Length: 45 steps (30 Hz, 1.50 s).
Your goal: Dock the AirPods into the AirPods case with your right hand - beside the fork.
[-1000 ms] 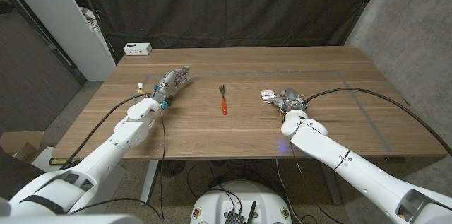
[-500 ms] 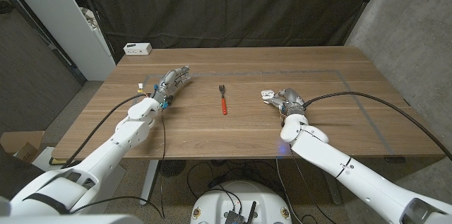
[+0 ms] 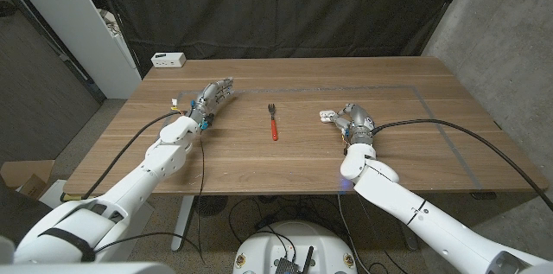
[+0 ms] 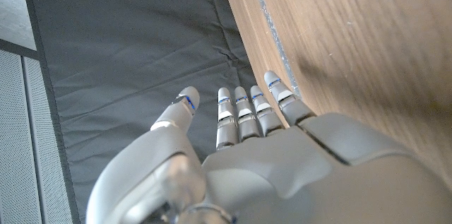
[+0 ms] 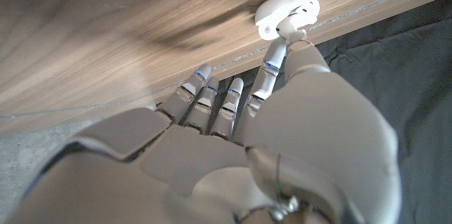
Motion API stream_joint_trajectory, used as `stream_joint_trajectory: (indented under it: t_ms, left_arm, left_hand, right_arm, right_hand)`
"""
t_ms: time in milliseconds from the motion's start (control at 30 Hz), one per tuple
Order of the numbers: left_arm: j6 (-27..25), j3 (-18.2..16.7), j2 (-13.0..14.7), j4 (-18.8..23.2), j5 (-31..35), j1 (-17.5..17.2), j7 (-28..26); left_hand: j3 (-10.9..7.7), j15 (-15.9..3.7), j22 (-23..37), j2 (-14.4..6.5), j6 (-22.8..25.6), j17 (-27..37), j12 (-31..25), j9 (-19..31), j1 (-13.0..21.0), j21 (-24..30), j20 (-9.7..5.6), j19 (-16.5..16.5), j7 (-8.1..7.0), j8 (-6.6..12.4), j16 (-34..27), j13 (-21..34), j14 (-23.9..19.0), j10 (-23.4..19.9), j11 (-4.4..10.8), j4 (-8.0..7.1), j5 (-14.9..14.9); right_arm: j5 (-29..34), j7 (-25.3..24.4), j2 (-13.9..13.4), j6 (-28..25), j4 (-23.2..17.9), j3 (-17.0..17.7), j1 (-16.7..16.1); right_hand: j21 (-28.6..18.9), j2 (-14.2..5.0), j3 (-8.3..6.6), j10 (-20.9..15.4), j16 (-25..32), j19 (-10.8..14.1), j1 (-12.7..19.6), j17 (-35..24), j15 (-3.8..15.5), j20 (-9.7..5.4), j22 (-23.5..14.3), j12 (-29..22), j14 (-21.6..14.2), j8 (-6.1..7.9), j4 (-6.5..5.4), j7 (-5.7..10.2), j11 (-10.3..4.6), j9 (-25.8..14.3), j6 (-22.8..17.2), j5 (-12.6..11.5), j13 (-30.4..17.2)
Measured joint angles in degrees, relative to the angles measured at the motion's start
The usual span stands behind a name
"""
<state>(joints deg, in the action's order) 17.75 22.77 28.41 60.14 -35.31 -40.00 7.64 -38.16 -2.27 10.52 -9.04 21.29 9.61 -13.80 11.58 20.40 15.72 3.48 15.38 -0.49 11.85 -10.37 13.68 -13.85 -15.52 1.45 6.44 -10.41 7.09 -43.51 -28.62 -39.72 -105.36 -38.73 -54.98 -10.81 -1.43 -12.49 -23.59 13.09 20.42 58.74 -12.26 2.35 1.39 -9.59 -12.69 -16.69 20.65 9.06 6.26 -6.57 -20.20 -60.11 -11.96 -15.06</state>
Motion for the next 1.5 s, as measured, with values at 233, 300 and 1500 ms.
stream_joint_trajectory:
  t_ms: [233,300,1500]
  left_arm:
    - [1.1,0.4,-0.9,-1.9,0.8,1.4,-0.2]
    - [1.6,0.4,-1.2,-2.5,1.0,1.8,-0.3]
    - [6.7,0.3,-4.2,-10.8,0.8,4.5,1.8]
  left_hand:
    - [0.15,0.00,0.0,0.1,1.0,0.0,-0.2,0.0,0.1,-0.4,-0.21,0.2,-0.04,0.33,0.0,0.0,-0.4,-0.7,0.09,0.15,0.0]
    - [0.39,0.02,0.0,0.3,1.0,0.0,-0.4,0.0,0.3,-0.4,-0.21,0.2,-0.04,0.33,0.0,0.0,-0.4,-0.8,-0.03,0.38,0.0]
    - [0.56,-0.09,0.0,0.5,2.9,0.0,-0.6,0.3,0.5,-0.8,-0.21,0.2,-0.44,0.76,0.0,0.3,-1.5,-1.9,0.29,1.03,0.0]
  right_arm:
    - [1.6,-0.9,0.9,-0.4,1.8,-0.2,0.7]
    - [2.1,-1.1,1.1,-0.8,2.1,-0.3,0.9]
    - [6.9,6.4,-1.2,-8.0,0.7,-3.6,4.9]
  right_hand:
    - [0.0,0.00,-0.23,0.3,0.0,-0.7,0.0,-0.9,-0.01,0.23,0.0,0.0,0.6,1.29,-0.23,0.08,-0.31,-1.1,-0.5,0.0,-0.4]
    - [0.0,0.00,-0.23,0.3,0.0,-0.9,0.0,-1.2,-0.01,0.46,0.0,0.0,0.6,1.77,-0.23,0.08,-0.30,-1.4,-0.5,0.0,-0.5]
    - [0.0,0.98,-1.29,0.7,0.9,-1.9,1.1,-5.7,-0.04,-0.38,-0.2,-1.5,2.7,8.45,-0.01,-0.34,-0.72,-7.9,-0.7,0.1,-3.2]
